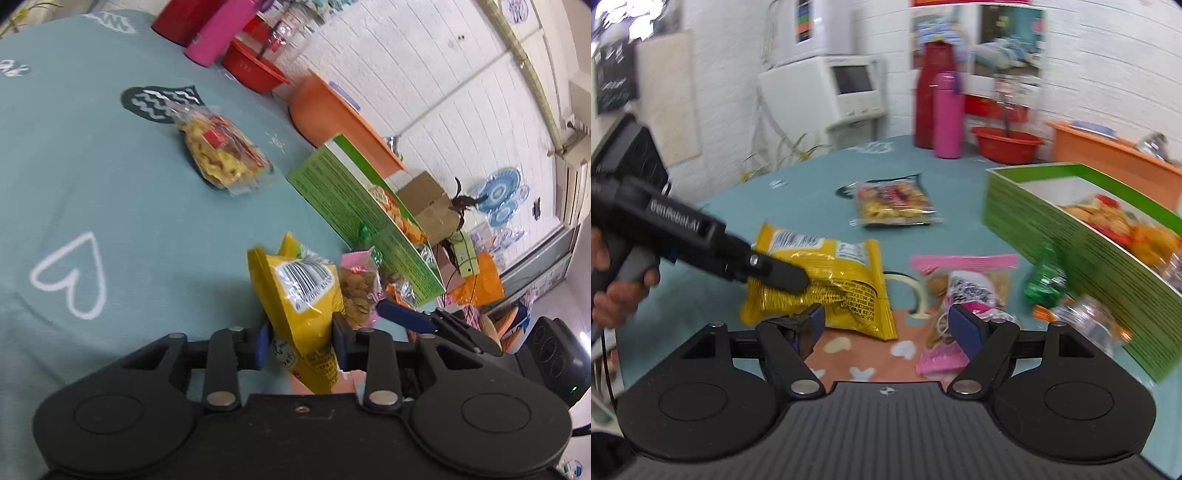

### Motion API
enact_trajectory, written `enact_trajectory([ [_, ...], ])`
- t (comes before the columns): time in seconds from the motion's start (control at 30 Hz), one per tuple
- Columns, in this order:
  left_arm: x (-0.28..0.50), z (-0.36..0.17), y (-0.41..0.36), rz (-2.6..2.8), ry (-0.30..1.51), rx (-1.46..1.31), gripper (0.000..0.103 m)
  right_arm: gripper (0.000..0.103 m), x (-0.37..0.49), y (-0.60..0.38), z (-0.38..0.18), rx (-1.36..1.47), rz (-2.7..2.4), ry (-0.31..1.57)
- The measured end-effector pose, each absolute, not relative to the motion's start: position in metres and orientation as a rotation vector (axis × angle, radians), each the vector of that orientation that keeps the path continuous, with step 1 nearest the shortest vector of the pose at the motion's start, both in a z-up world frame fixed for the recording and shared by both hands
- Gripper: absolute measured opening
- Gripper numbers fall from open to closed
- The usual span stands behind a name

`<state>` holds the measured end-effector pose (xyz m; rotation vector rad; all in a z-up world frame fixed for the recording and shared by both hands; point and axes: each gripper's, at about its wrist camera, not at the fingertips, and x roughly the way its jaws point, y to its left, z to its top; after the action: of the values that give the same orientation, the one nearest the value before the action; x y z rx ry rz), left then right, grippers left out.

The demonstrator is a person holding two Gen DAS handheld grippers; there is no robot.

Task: Organize snacks
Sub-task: 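Move the left gripper to the yellow barcode bag and grasp it, then grasp the second yellow bag with the right gripper while the left gripper holds its bag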

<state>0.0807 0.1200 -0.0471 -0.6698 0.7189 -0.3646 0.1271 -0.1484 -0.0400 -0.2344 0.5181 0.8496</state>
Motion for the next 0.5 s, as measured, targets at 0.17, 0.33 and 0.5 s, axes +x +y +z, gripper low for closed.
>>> enact_trajectory([
  [0.17,0.077,-0.041,0.128,-0.318,0.656,-0.698,0.103,0.103,0.127,-0.122,-0.046,-0.342,0.926,0.519],
  [0.33,0.079,-0.040,0.133,-0.302,0.633,-0.710,0.103,0.103,0.139,-0.114,-0.048,-0.307,0.936,0.556],
  [0.5,0.082,-0.045,0.137,-0.296,0.640,-0.729,0.103,0.103,0.141,-0.107,-0.054,-0.286,0.974,0.595],
])
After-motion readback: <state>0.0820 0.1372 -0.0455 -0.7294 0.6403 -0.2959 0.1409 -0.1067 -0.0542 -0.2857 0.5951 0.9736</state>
